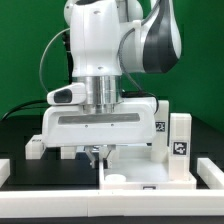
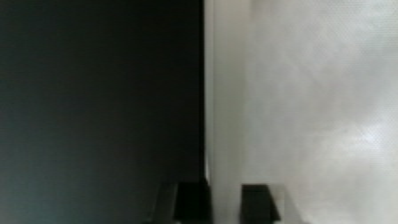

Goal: Assemble desk

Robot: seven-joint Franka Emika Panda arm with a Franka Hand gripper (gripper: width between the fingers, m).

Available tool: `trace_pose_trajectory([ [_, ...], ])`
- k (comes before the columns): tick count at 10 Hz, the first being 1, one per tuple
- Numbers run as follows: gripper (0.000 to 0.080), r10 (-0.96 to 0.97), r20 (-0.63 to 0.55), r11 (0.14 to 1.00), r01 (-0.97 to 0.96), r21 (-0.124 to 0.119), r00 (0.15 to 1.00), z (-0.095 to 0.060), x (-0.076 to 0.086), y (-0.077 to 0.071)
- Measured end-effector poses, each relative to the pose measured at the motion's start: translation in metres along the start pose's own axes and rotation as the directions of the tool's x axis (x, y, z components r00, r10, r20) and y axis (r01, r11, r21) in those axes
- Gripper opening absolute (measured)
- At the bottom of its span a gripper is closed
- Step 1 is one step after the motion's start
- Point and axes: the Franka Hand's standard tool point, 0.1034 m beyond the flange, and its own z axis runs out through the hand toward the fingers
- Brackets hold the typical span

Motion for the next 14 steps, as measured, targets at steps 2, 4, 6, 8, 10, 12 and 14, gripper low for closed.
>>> trace_pose_trajectory([
  [2,0.0055,-0.219,-0.005,0.975,0.219,-0.026,0.976,-0.003,0.017,-0.004],
  [4,0.0055,-0.422,-0.015,0.906,0.421,-0.041,0.906,0.0,0.038,-0.004],
  [6,0.0057,-0.548,-0.003,0.835,0.547,-0.054,0.837,-0.001,0.042,-0.001],
  [8,0.0058,-0.631,0.011,0.774,0.63,-0.061,0.776,-0.002,0.042,0.003],
  [10,0.0058,-0.787,0.019,0.613,0.785,-0.093,0.617,-0.005,0.056,-0.003],
  [12,0.0065,-0.889,0.024,0.45,0.883,-0.131,0.457,-0.002,0.088,-0.024],
  [14,0.0068,-0.938,0.035,0.335,0.929,-0.157,0.344,-0.002,0.106,-0.039],
])
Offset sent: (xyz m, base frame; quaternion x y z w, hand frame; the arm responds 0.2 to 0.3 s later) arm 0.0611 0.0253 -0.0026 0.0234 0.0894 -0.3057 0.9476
